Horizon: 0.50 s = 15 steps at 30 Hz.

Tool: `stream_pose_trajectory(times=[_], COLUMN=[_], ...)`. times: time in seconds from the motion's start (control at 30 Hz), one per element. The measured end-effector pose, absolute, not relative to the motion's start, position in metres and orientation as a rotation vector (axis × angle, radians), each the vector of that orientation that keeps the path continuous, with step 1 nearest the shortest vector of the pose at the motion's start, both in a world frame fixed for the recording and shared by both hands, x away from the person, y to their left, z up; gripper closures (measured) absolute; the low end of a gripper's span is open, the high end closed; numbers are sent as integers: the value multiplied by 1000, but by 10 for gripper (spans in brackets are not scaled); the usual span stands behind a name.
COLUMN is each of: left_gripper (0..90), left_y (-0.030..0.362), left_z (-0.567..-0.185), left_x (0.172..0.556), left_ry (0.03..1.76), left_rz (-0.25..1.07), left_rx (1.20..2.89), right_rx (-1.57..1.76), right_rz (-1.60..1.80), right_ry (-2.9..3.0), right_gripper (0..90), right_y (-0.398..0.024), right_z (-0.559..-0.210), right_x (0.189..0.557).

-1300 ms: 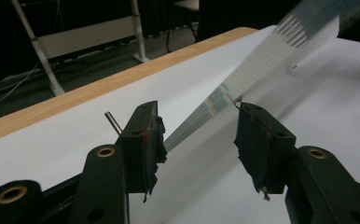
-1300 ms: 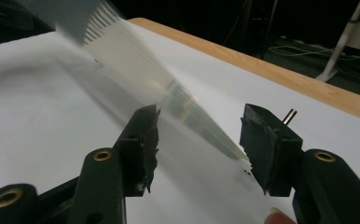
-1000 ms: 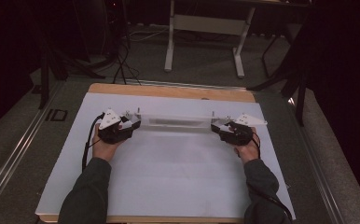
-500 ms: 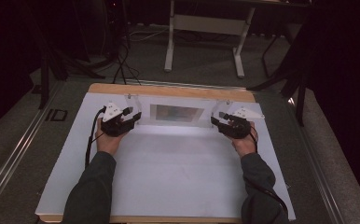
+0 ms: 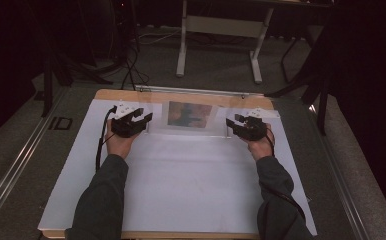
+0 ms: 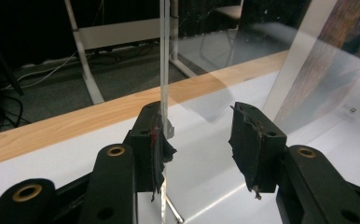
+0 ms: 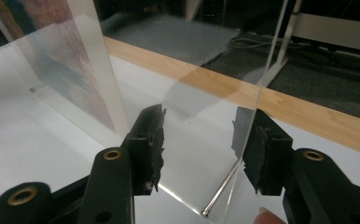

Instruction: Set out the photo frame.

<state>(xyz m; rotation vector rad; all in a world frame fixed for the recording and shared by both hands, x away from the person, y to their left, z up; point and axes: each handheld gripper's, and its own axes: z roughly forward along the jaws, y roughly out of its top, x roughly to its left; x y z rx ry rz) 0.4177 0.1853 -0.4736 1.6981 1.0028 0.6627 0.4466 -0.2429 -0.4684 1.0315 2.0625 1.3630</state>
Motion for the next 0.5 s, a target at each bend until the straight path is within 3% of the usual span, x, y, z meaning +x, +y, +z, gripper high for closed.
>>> stream_pose_trajectory(times=[0.5], left_gripper=[575], left_y=[174], left_z=[-469], left_x=[413], left_ry=[1034], left_rz=[617], left_rx=[1713], right_rx=[1094], right_rz=[1392], right_ry=[2061], right_gripper=[526], right_y=[-257], right_z=[-466], right_x=[440])
